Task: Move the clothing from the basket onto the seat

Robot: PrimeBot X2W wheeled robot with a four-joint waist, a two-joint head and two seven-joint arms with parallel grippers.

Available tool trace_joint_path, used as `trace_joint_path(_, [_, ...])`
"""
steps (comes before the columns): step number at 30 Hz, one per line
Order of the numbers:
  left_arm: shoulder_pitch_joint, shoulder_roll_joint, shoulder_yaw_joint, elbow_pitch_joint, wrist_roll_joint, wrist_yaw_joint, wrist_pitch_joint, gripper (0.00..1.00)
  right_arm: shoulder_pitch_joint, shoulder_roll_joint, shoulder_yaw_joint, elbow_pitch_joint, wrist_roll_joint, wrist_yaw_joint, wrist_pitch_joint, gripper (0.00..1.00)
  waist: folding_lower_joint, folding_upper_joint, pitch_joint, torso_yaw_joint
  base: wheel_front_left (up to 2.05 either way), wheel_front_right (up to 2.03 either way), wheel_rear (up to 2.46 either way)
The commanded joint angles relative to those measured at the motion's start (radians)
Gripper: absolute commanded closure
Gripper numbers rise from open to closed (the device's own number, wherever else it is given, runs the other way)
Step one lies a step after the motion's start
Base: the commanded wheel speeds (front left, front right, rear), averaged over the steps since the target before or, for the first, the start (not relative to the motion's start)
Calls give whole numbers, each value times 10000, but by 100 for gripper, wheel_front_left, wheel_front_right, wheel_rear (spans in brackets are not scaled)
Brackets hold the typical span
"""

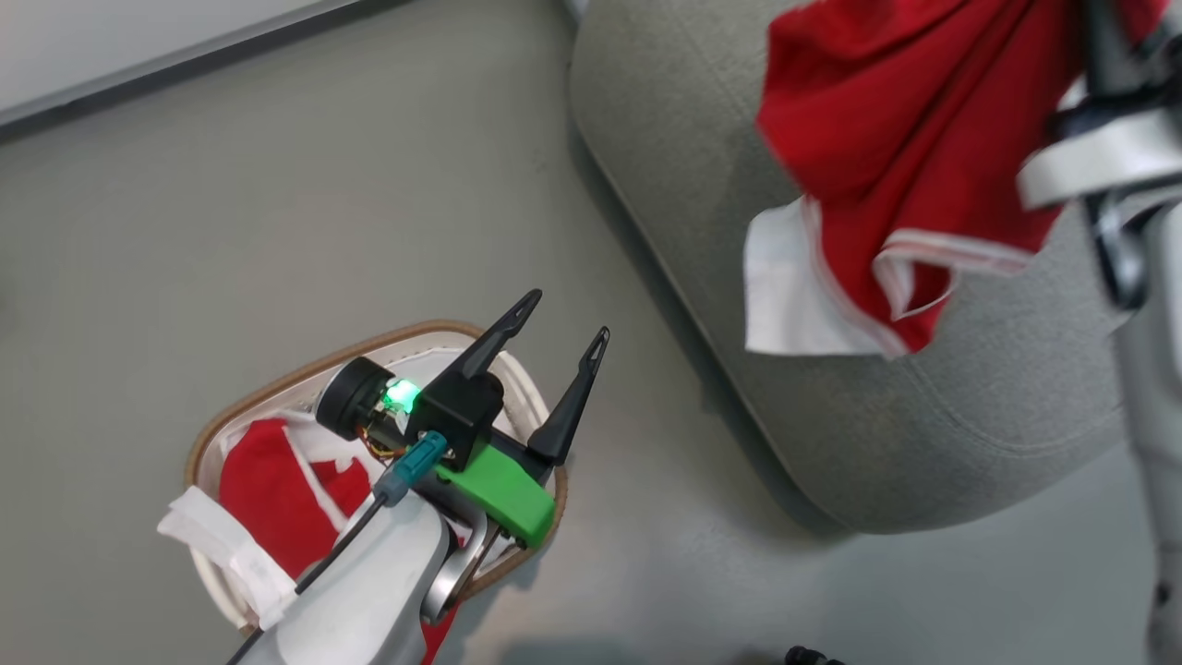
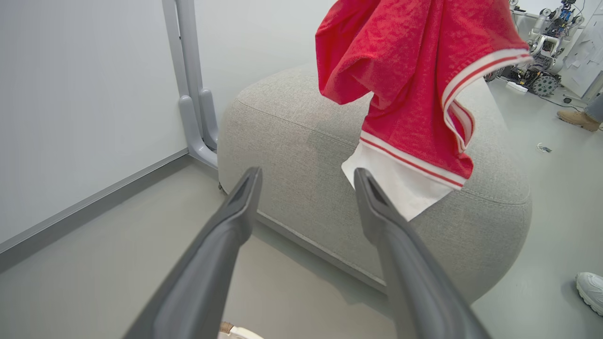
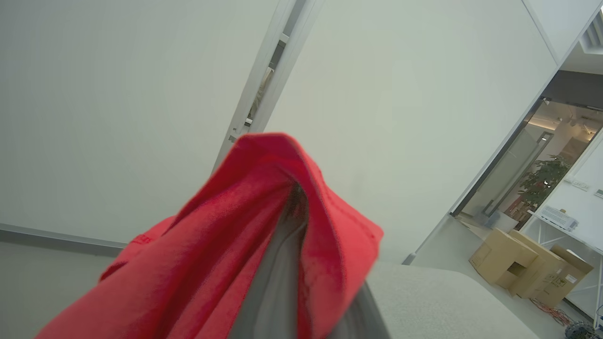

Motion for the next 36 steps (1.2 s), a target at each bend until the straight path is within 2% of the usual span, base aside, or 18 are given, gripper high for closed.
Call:
trace_joint_path(1, [-221,85,44,-62,77,3,2,0,-595,-351,-151,193,-71,-14,-25,100,0,-1,636,772,0,0,0])
trace_joint_path(11, [-579,386,17,-606,332,255,260,0,-3984,-2952,-1247,1238,11,-14,555,100,0,-1,1966,2202,0,0,0])
trace_joint_path(16, [-797,603,-50,-1121,543,389,536,0,-4530,-3734,-1995,2128,308,-14,883,100,0,-1,2777,2653,0,0,0])
trace_joint_path(20, [-900,784,-36,-1485,651,508,775,0,-4272,-3450,-2627,3267,323,-14,707,100,0,-1,3362,2617,0,0,0])
trace_joint_path(24, [-934,888,-122,-1767,772,582,976,0,-3741,-2487,-3130,4763,-20,-14,278,100,0,-1,3704,2369,0,0,0])
trace_joint_path(28, [-915,953,-245,-1843,902,621,1130,0,-3262,-1709,-3417,5696,-493,-14,27,100,0,-1,3788,2160,0,0,0])
trace_joint_path(30, [-842,998,-286,-1828,934,665,1136,0,-3110,-1401,-3546,5814,-642,-14,-15,100,0,-1,3766,2031,0,0,0])
trace_joint_path(33, [-758,1019,-329,-1816,931,734,1170,0,-2810,-915,-3656,5272,-642,-14,-25,100,0,-1,3728,1863,0,0,0])
trace_joint_path(34, [-734,1031,-321,-1805,915,751,1178,0,-2628,-733,-3680,4956,-662,-14,-27,81,0,-1,3699,1800,0,0,0])
trace_joint_path(35, [-714,1037,-320,-1793,896,768,1180,0,-2477,-611,-3673,4717,-729,-14,-27,67,0,-1,3673,1757,0,0,0])
trace_joint_path(36, [-700,1046,-316,-1773,872,779,1176,0,-2346,-453,-3711,4394,-708,-14,-30,27,0,-1,3636,1712,0,0,0])
